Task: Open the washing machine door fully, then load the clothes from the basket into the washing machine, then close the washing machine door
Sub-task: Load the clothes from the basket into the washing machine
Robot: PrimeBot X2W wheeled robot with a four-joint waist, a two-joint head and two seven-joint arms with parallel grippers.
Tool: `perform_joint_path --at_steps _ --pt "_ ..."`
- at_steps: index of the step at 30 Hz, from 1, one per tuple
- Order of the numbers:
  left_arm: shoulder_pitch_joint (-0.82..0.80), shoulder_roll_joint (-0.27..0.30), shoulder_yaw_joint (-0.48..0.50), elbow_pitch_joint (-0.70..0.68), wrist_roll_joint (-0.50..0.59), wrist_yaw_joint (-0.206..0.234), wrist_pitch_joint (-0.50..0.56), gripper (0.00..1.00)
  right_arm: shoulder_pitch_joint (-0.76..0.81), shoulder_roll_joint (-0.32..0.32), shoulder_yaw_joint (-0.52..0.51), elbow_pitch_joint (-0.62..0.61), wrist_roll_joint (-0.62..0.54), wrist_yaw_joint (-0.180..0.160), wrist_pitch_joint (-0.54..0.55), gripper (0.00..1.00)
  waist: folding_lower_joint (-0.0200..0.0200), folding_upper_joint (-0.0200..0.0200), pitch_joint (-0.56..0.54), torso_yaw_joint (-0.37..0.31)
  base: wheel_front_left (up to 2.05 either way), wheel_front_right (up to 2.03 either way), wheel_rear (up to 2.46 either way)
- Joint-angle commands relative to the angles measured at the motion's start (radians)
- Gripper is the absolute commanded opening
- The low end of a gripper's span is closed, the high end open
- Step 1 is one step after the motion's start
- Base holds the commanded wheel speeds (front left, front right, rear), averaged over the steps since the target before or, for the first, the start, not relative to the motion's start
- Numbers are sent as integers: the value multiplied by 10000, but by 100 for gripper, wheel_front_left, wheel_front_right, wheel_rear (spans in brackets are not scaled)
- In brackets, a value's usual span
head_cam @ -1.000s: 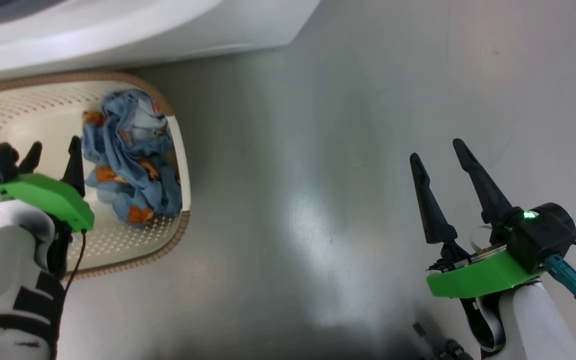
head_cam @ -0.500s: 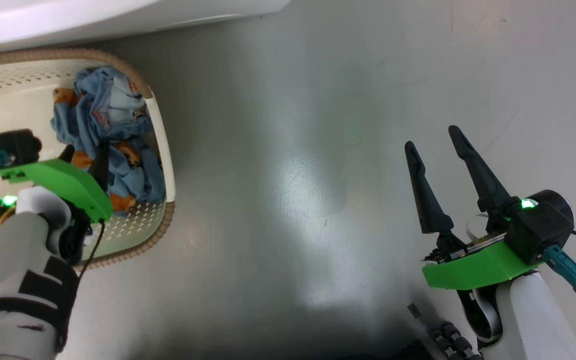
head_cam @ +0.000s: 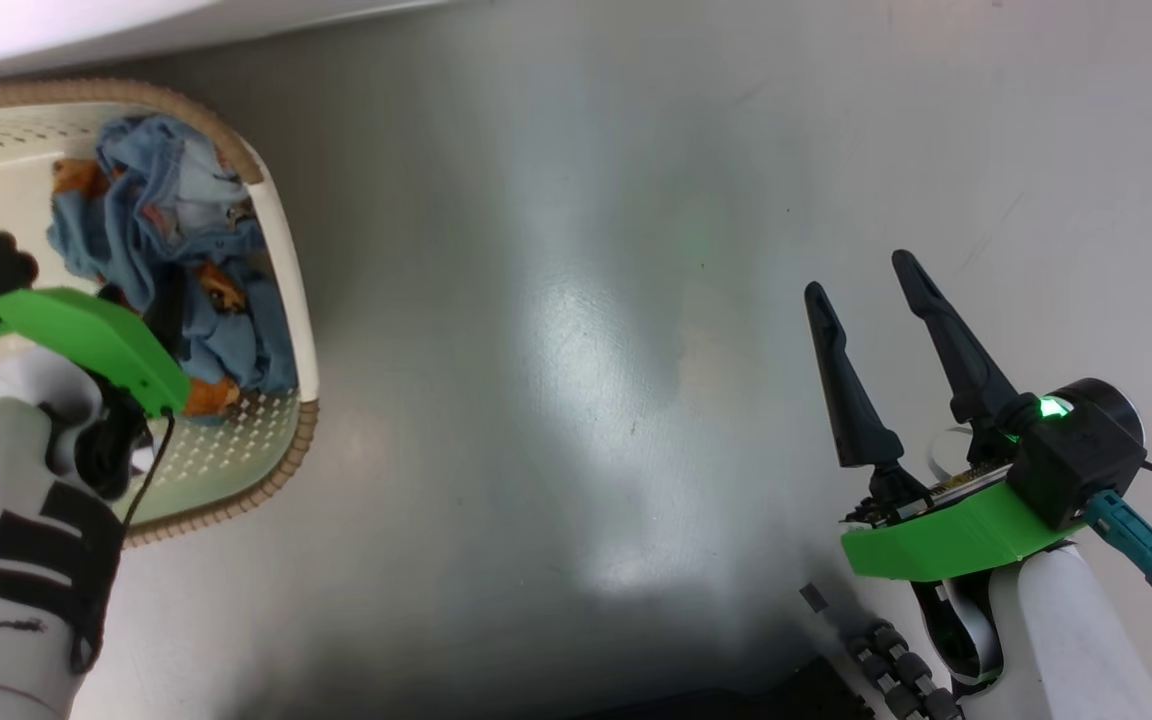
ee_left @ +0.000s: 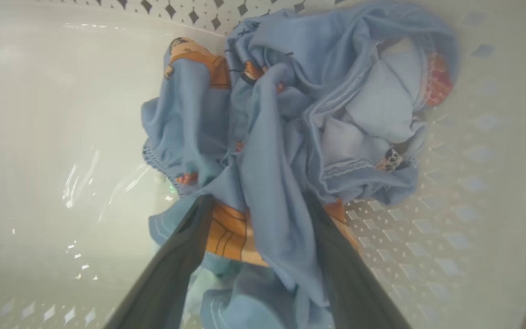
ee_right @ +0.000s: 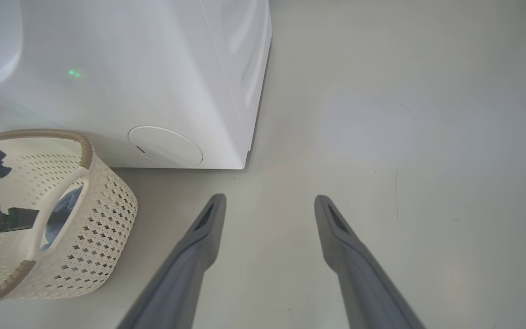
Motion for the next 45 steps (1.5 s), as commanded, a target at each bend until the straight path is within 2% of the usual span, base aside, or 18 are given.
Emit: perform_joint_path --at_steps 1,12,13,16,17,28,38,42,45 --pt "39 444 95 -40 -204 -15 0 100 184 43 194 -234 236 14 -48 100 0 0 150 -74 0 0 0" --pt "-351 535 58 651 -862 -15 -6 100 247 43 203 -264 306 14 -48 100 0 0 296 -229 0 0 0" --pt "-369 526 46 687 -908 -15 -27 92 258 43 187 -261 303 14 -48 100 0 0 284 -224 0 0 0" --pt "-367 473 77 635 -1170 -15 -157 13 268 43 147 -261 281 14 -48 100 0 0 220 -194 0 0 0" --pt "-351 476 43 613 -1217 -15 -191 0 259 43 142 -263 270 14 -48 100 0 0 187 -185 0 0 0" --pt "571 536 -526 -189 -1909 -15 -1107 0 295 43 -54 -162 106 14 -48 100 0 0 -691 68 0 0 0" --pt "1695 823 -1125 -1265 -2421 -15 -2555 0 380 43 -61 176 -19 14 -48 100 0 0 -1875 479 0 0 0" --pt "2072 944 -1105 -1704 -2444 -15 -2772 0 425 43 -35 365 -60 14 -48 100 0 0 -2373 647 0 0 0" --pt "2352 1038 -706 -2263 -2214 -15 -2799 0 472 43 -28 488 -109 14 -48 100 0 0 -2752 772 0 0 0"
